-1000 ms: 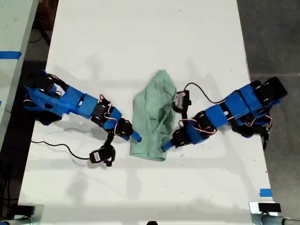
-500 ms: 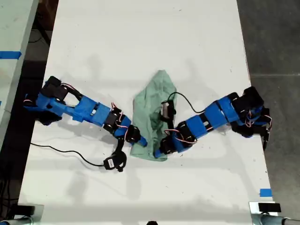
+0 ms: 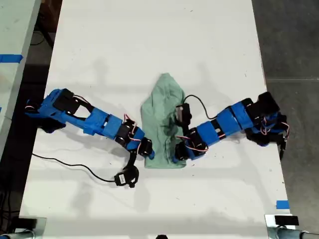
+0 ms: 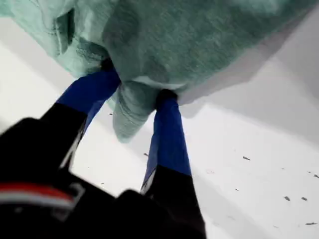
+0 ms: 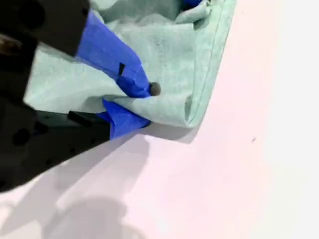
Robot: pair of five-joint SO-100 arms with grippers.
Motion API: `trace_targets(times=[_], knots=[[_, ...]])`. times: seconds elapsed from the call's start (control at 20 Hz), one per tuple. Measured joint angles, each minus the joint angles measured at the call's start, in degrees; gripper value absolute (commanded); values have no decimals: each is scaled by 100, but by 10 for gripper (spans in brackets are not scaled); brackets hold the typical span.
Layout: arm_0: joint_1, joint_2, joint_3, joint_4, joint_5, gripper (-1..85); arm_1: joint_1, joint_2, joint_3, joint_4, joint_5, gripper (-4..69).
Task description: Fold t shirt
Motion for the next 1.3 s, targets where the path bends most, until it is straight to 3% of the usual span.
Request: trace_targets(times=[0.35, 0.55, 0.7, 0.85, 0.9, 0.95, 1.05, 1.1, 1.3], knots=[[26, -193, -360, 9, 272, -1, 35, -88, -264, 35, -149, 5], [35, 255, -343, 360, 563, -1, 167, 97, -949, 378, -879, 5], [-185, 1310, -114, 1081, 756, -1, 932, 1160, -949, 589, -1521, 5], [-1204, 2197, -114, 1854, 1011, 1, 2021, 2197, -800, 756, -2065, 5], [-1644, 2391, -114, 2057, 1134, 50, 2417, 2426, -712, 826, -2224, 5], [-2092, 2496, -114, 2188, 1283, 90, 2795, 2540, -677, 905, -2382, 19], [-2927, 2522, -114, 2259, 1573, 123, 3516, 2575, -677, 1046, -2804, 191], [-3261, 2522, -114, 2259, 1688, 128, 3841, 2575, -677, 1107, -3015, 232], [-4245, 2443, -114, 2452, 2259, 148, 5229, 2575, -677, 1846, -3735, 312]])
